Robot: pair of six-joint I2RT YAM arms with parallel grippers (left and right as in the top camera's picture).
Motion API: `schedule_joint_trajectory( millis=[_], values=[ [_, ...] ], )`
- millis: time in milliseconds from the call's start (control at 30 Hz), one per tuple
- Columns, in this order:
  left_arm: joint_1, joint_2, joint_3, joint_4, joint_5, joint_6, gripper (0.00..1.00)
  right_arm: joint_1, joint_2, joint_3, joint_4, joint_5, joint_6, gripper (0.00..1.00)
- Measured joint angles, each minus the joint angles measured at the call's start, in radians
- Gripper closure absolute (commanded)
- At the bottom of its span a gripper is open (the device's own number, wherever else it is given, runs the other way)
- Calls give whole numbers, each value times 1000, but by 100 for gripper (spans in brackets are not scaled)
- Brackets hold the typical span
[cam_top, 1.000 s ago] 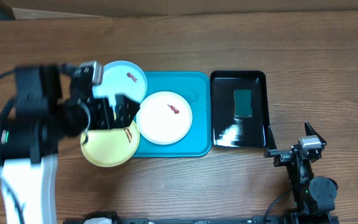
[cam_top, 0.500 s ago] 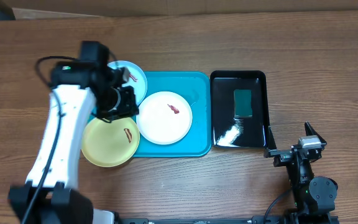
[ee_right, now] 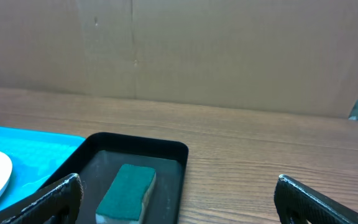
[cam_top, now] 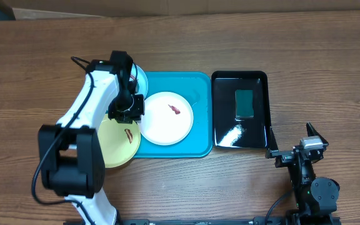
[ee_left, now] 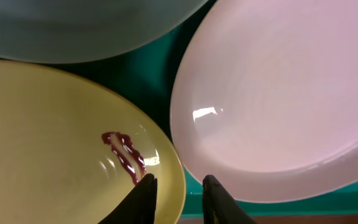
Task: Clean dirty plates on tray and stack at the side
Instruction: 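Move the left gripper over the tray and grip the white plate's rim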
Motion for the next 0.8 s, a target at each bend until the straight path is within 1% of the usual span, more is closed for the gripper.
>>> schedule_joint_trajectory(
  millis=[200, 367, 500, 633, 800],
  values=[
    [0, 75, -4, 35, -3, 0, 74, 0, 0, 0, 0, 0, -1, 0],
    [0, 91, -4, 98, -8, 0, 74, 0, 0, 0, 0, 0, -1, 0],
    [0, 92, -4, 104, -7, 0, 75, 0, 0, 0, 0, 0, -1, 0],
    [0, 92, -4, 72, -5, 0, 74, 0, 0, 0, -1, 0, 0, 0],
    [0, 99, 43, -26, 2, 0, 74, 0, 0, 0, 0, 0, -1, 0]
  ],
)
